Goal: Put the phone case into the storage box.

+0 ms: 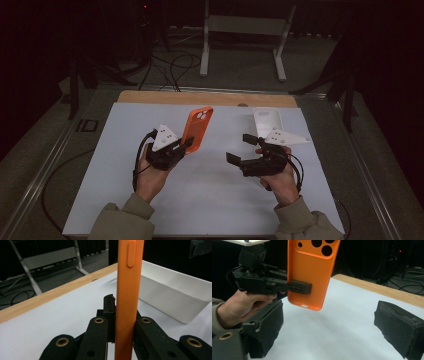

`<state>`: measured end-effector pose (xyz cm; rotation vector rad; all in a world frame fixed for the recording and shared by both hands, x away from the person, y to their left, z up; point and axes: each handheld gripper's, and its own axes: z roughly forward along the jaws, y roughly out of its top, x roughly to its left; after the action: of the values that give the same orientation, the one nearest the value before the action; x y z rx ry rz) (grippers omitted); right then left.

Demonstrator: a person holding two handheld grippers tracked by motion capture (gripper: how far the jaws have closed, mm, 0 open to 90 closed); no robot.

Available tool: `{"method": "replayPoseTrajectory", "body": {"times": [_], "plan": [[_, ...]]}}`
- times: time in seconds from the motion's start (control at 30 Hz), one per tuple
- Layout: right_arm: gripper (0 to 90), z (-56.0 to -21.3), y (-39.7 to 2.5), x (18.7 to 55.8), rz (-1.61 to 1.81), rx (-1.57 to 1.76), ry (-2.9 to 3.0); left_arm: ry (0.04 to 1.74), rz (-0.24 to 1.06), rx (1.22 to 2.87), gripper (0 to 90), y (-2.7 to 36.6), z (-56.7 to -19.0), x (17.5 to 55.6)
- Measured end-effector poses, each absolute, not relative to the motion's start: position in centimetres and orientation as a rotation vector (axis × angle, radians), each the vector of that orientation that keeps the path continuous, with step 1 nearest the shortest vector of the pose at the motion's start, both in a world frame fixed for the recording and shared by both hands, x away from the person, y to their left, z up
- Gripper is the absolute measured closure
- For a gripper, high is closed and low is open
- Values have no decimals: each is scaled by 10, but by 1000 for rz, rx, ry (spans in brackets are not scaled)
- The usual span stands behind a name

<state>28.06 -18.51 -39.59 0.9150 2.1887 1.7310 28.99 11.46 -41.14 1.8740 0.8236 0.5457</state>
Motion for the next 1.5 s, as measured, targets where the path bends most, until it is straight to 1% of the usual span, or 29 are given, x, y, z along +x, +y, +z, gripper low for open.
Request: {"method": "replayPoseTrajectory", "body": {"times": [0.87, 1.5], "plan": [[78, -388, -169, 285, 1746, 990, 2058, 898, 649, 1856, 859, 94, -427, 286], [78, -384, -153, 291, 1808, 1043, 1984, 871, 671, 1862, 859, 76, -437, 274]]}}
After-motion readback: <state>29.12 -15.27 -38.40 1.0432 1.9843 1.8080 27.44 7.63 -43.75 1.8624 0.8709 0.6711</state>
